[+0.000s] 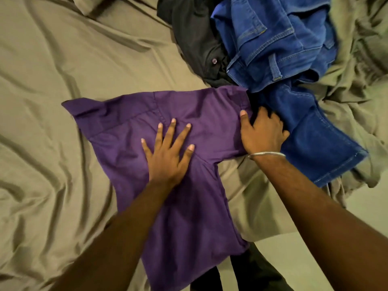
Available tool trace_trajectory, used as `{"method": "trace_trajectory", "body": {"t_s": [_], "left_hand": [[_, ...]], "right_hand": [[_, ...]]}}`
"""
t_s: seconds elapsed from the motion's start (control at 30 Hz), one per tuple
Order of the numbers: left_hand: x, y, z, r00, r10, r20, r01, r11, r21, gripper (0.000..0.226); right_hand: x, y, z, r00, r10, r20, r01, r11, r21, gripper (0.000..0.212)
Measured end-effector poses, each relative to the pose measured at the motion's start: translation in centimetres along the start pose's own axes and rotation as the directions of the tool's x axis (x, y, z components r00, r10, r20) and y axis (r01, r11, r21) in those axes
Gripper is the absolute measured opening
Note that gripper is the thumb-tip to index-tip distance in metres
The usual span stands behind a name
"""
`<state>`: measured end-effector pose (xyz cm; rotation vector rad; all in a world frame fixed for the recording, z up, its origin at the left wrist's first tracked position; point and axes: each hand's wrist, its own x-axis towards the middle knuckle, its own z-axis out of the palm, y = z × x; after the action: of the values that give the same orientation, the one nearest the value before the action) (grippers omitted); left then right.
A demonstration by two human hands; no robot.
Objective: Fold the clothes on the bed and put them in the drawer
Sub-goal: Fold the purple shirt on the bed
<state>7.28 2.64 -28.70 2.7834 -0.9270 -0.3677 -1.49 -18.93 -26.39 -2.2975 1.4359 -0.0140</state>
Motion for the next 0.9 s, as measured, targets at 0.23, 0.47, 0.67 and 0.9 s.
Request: {"method": "trace_trajectory", "body": {"t_s": [0.23,0.47,0.67,0.9], "left_hand": [[-0.1,-0.2,1.9,0.999,-0.030,-0.041,0.032,0.998,0.053,0.063],[-0.1,-0.3,2.7,0.998,-0.037,-0.057,0.041,0.996,0.084,0.064],[-0.1,-0.3,3.1,0.998,-0.037,-0.051,0.043,0.993,0.112,0.064],[-0.2,-0.4,3.4,0.997,-0.036,-0.070,0.045,0.991,0.129,0.065]], "right_hand": [[4.2,3.0,-2.5,0.993,0.016,0.117,-0.008,0.997,-0.071,0.055],[5.8,-1.7,-3.5,0.998,-0.026,0.064,0.019,0.995,0.100,0.089],[11.4,-5.1,-3.9,0.994,0.080,-0.070,-0.078,0.996,0.036,0.067],[22.6,-7.9,-7.6,0.981,-0.188,0.052,0.193,0.973,-0.129,0.061]]}}
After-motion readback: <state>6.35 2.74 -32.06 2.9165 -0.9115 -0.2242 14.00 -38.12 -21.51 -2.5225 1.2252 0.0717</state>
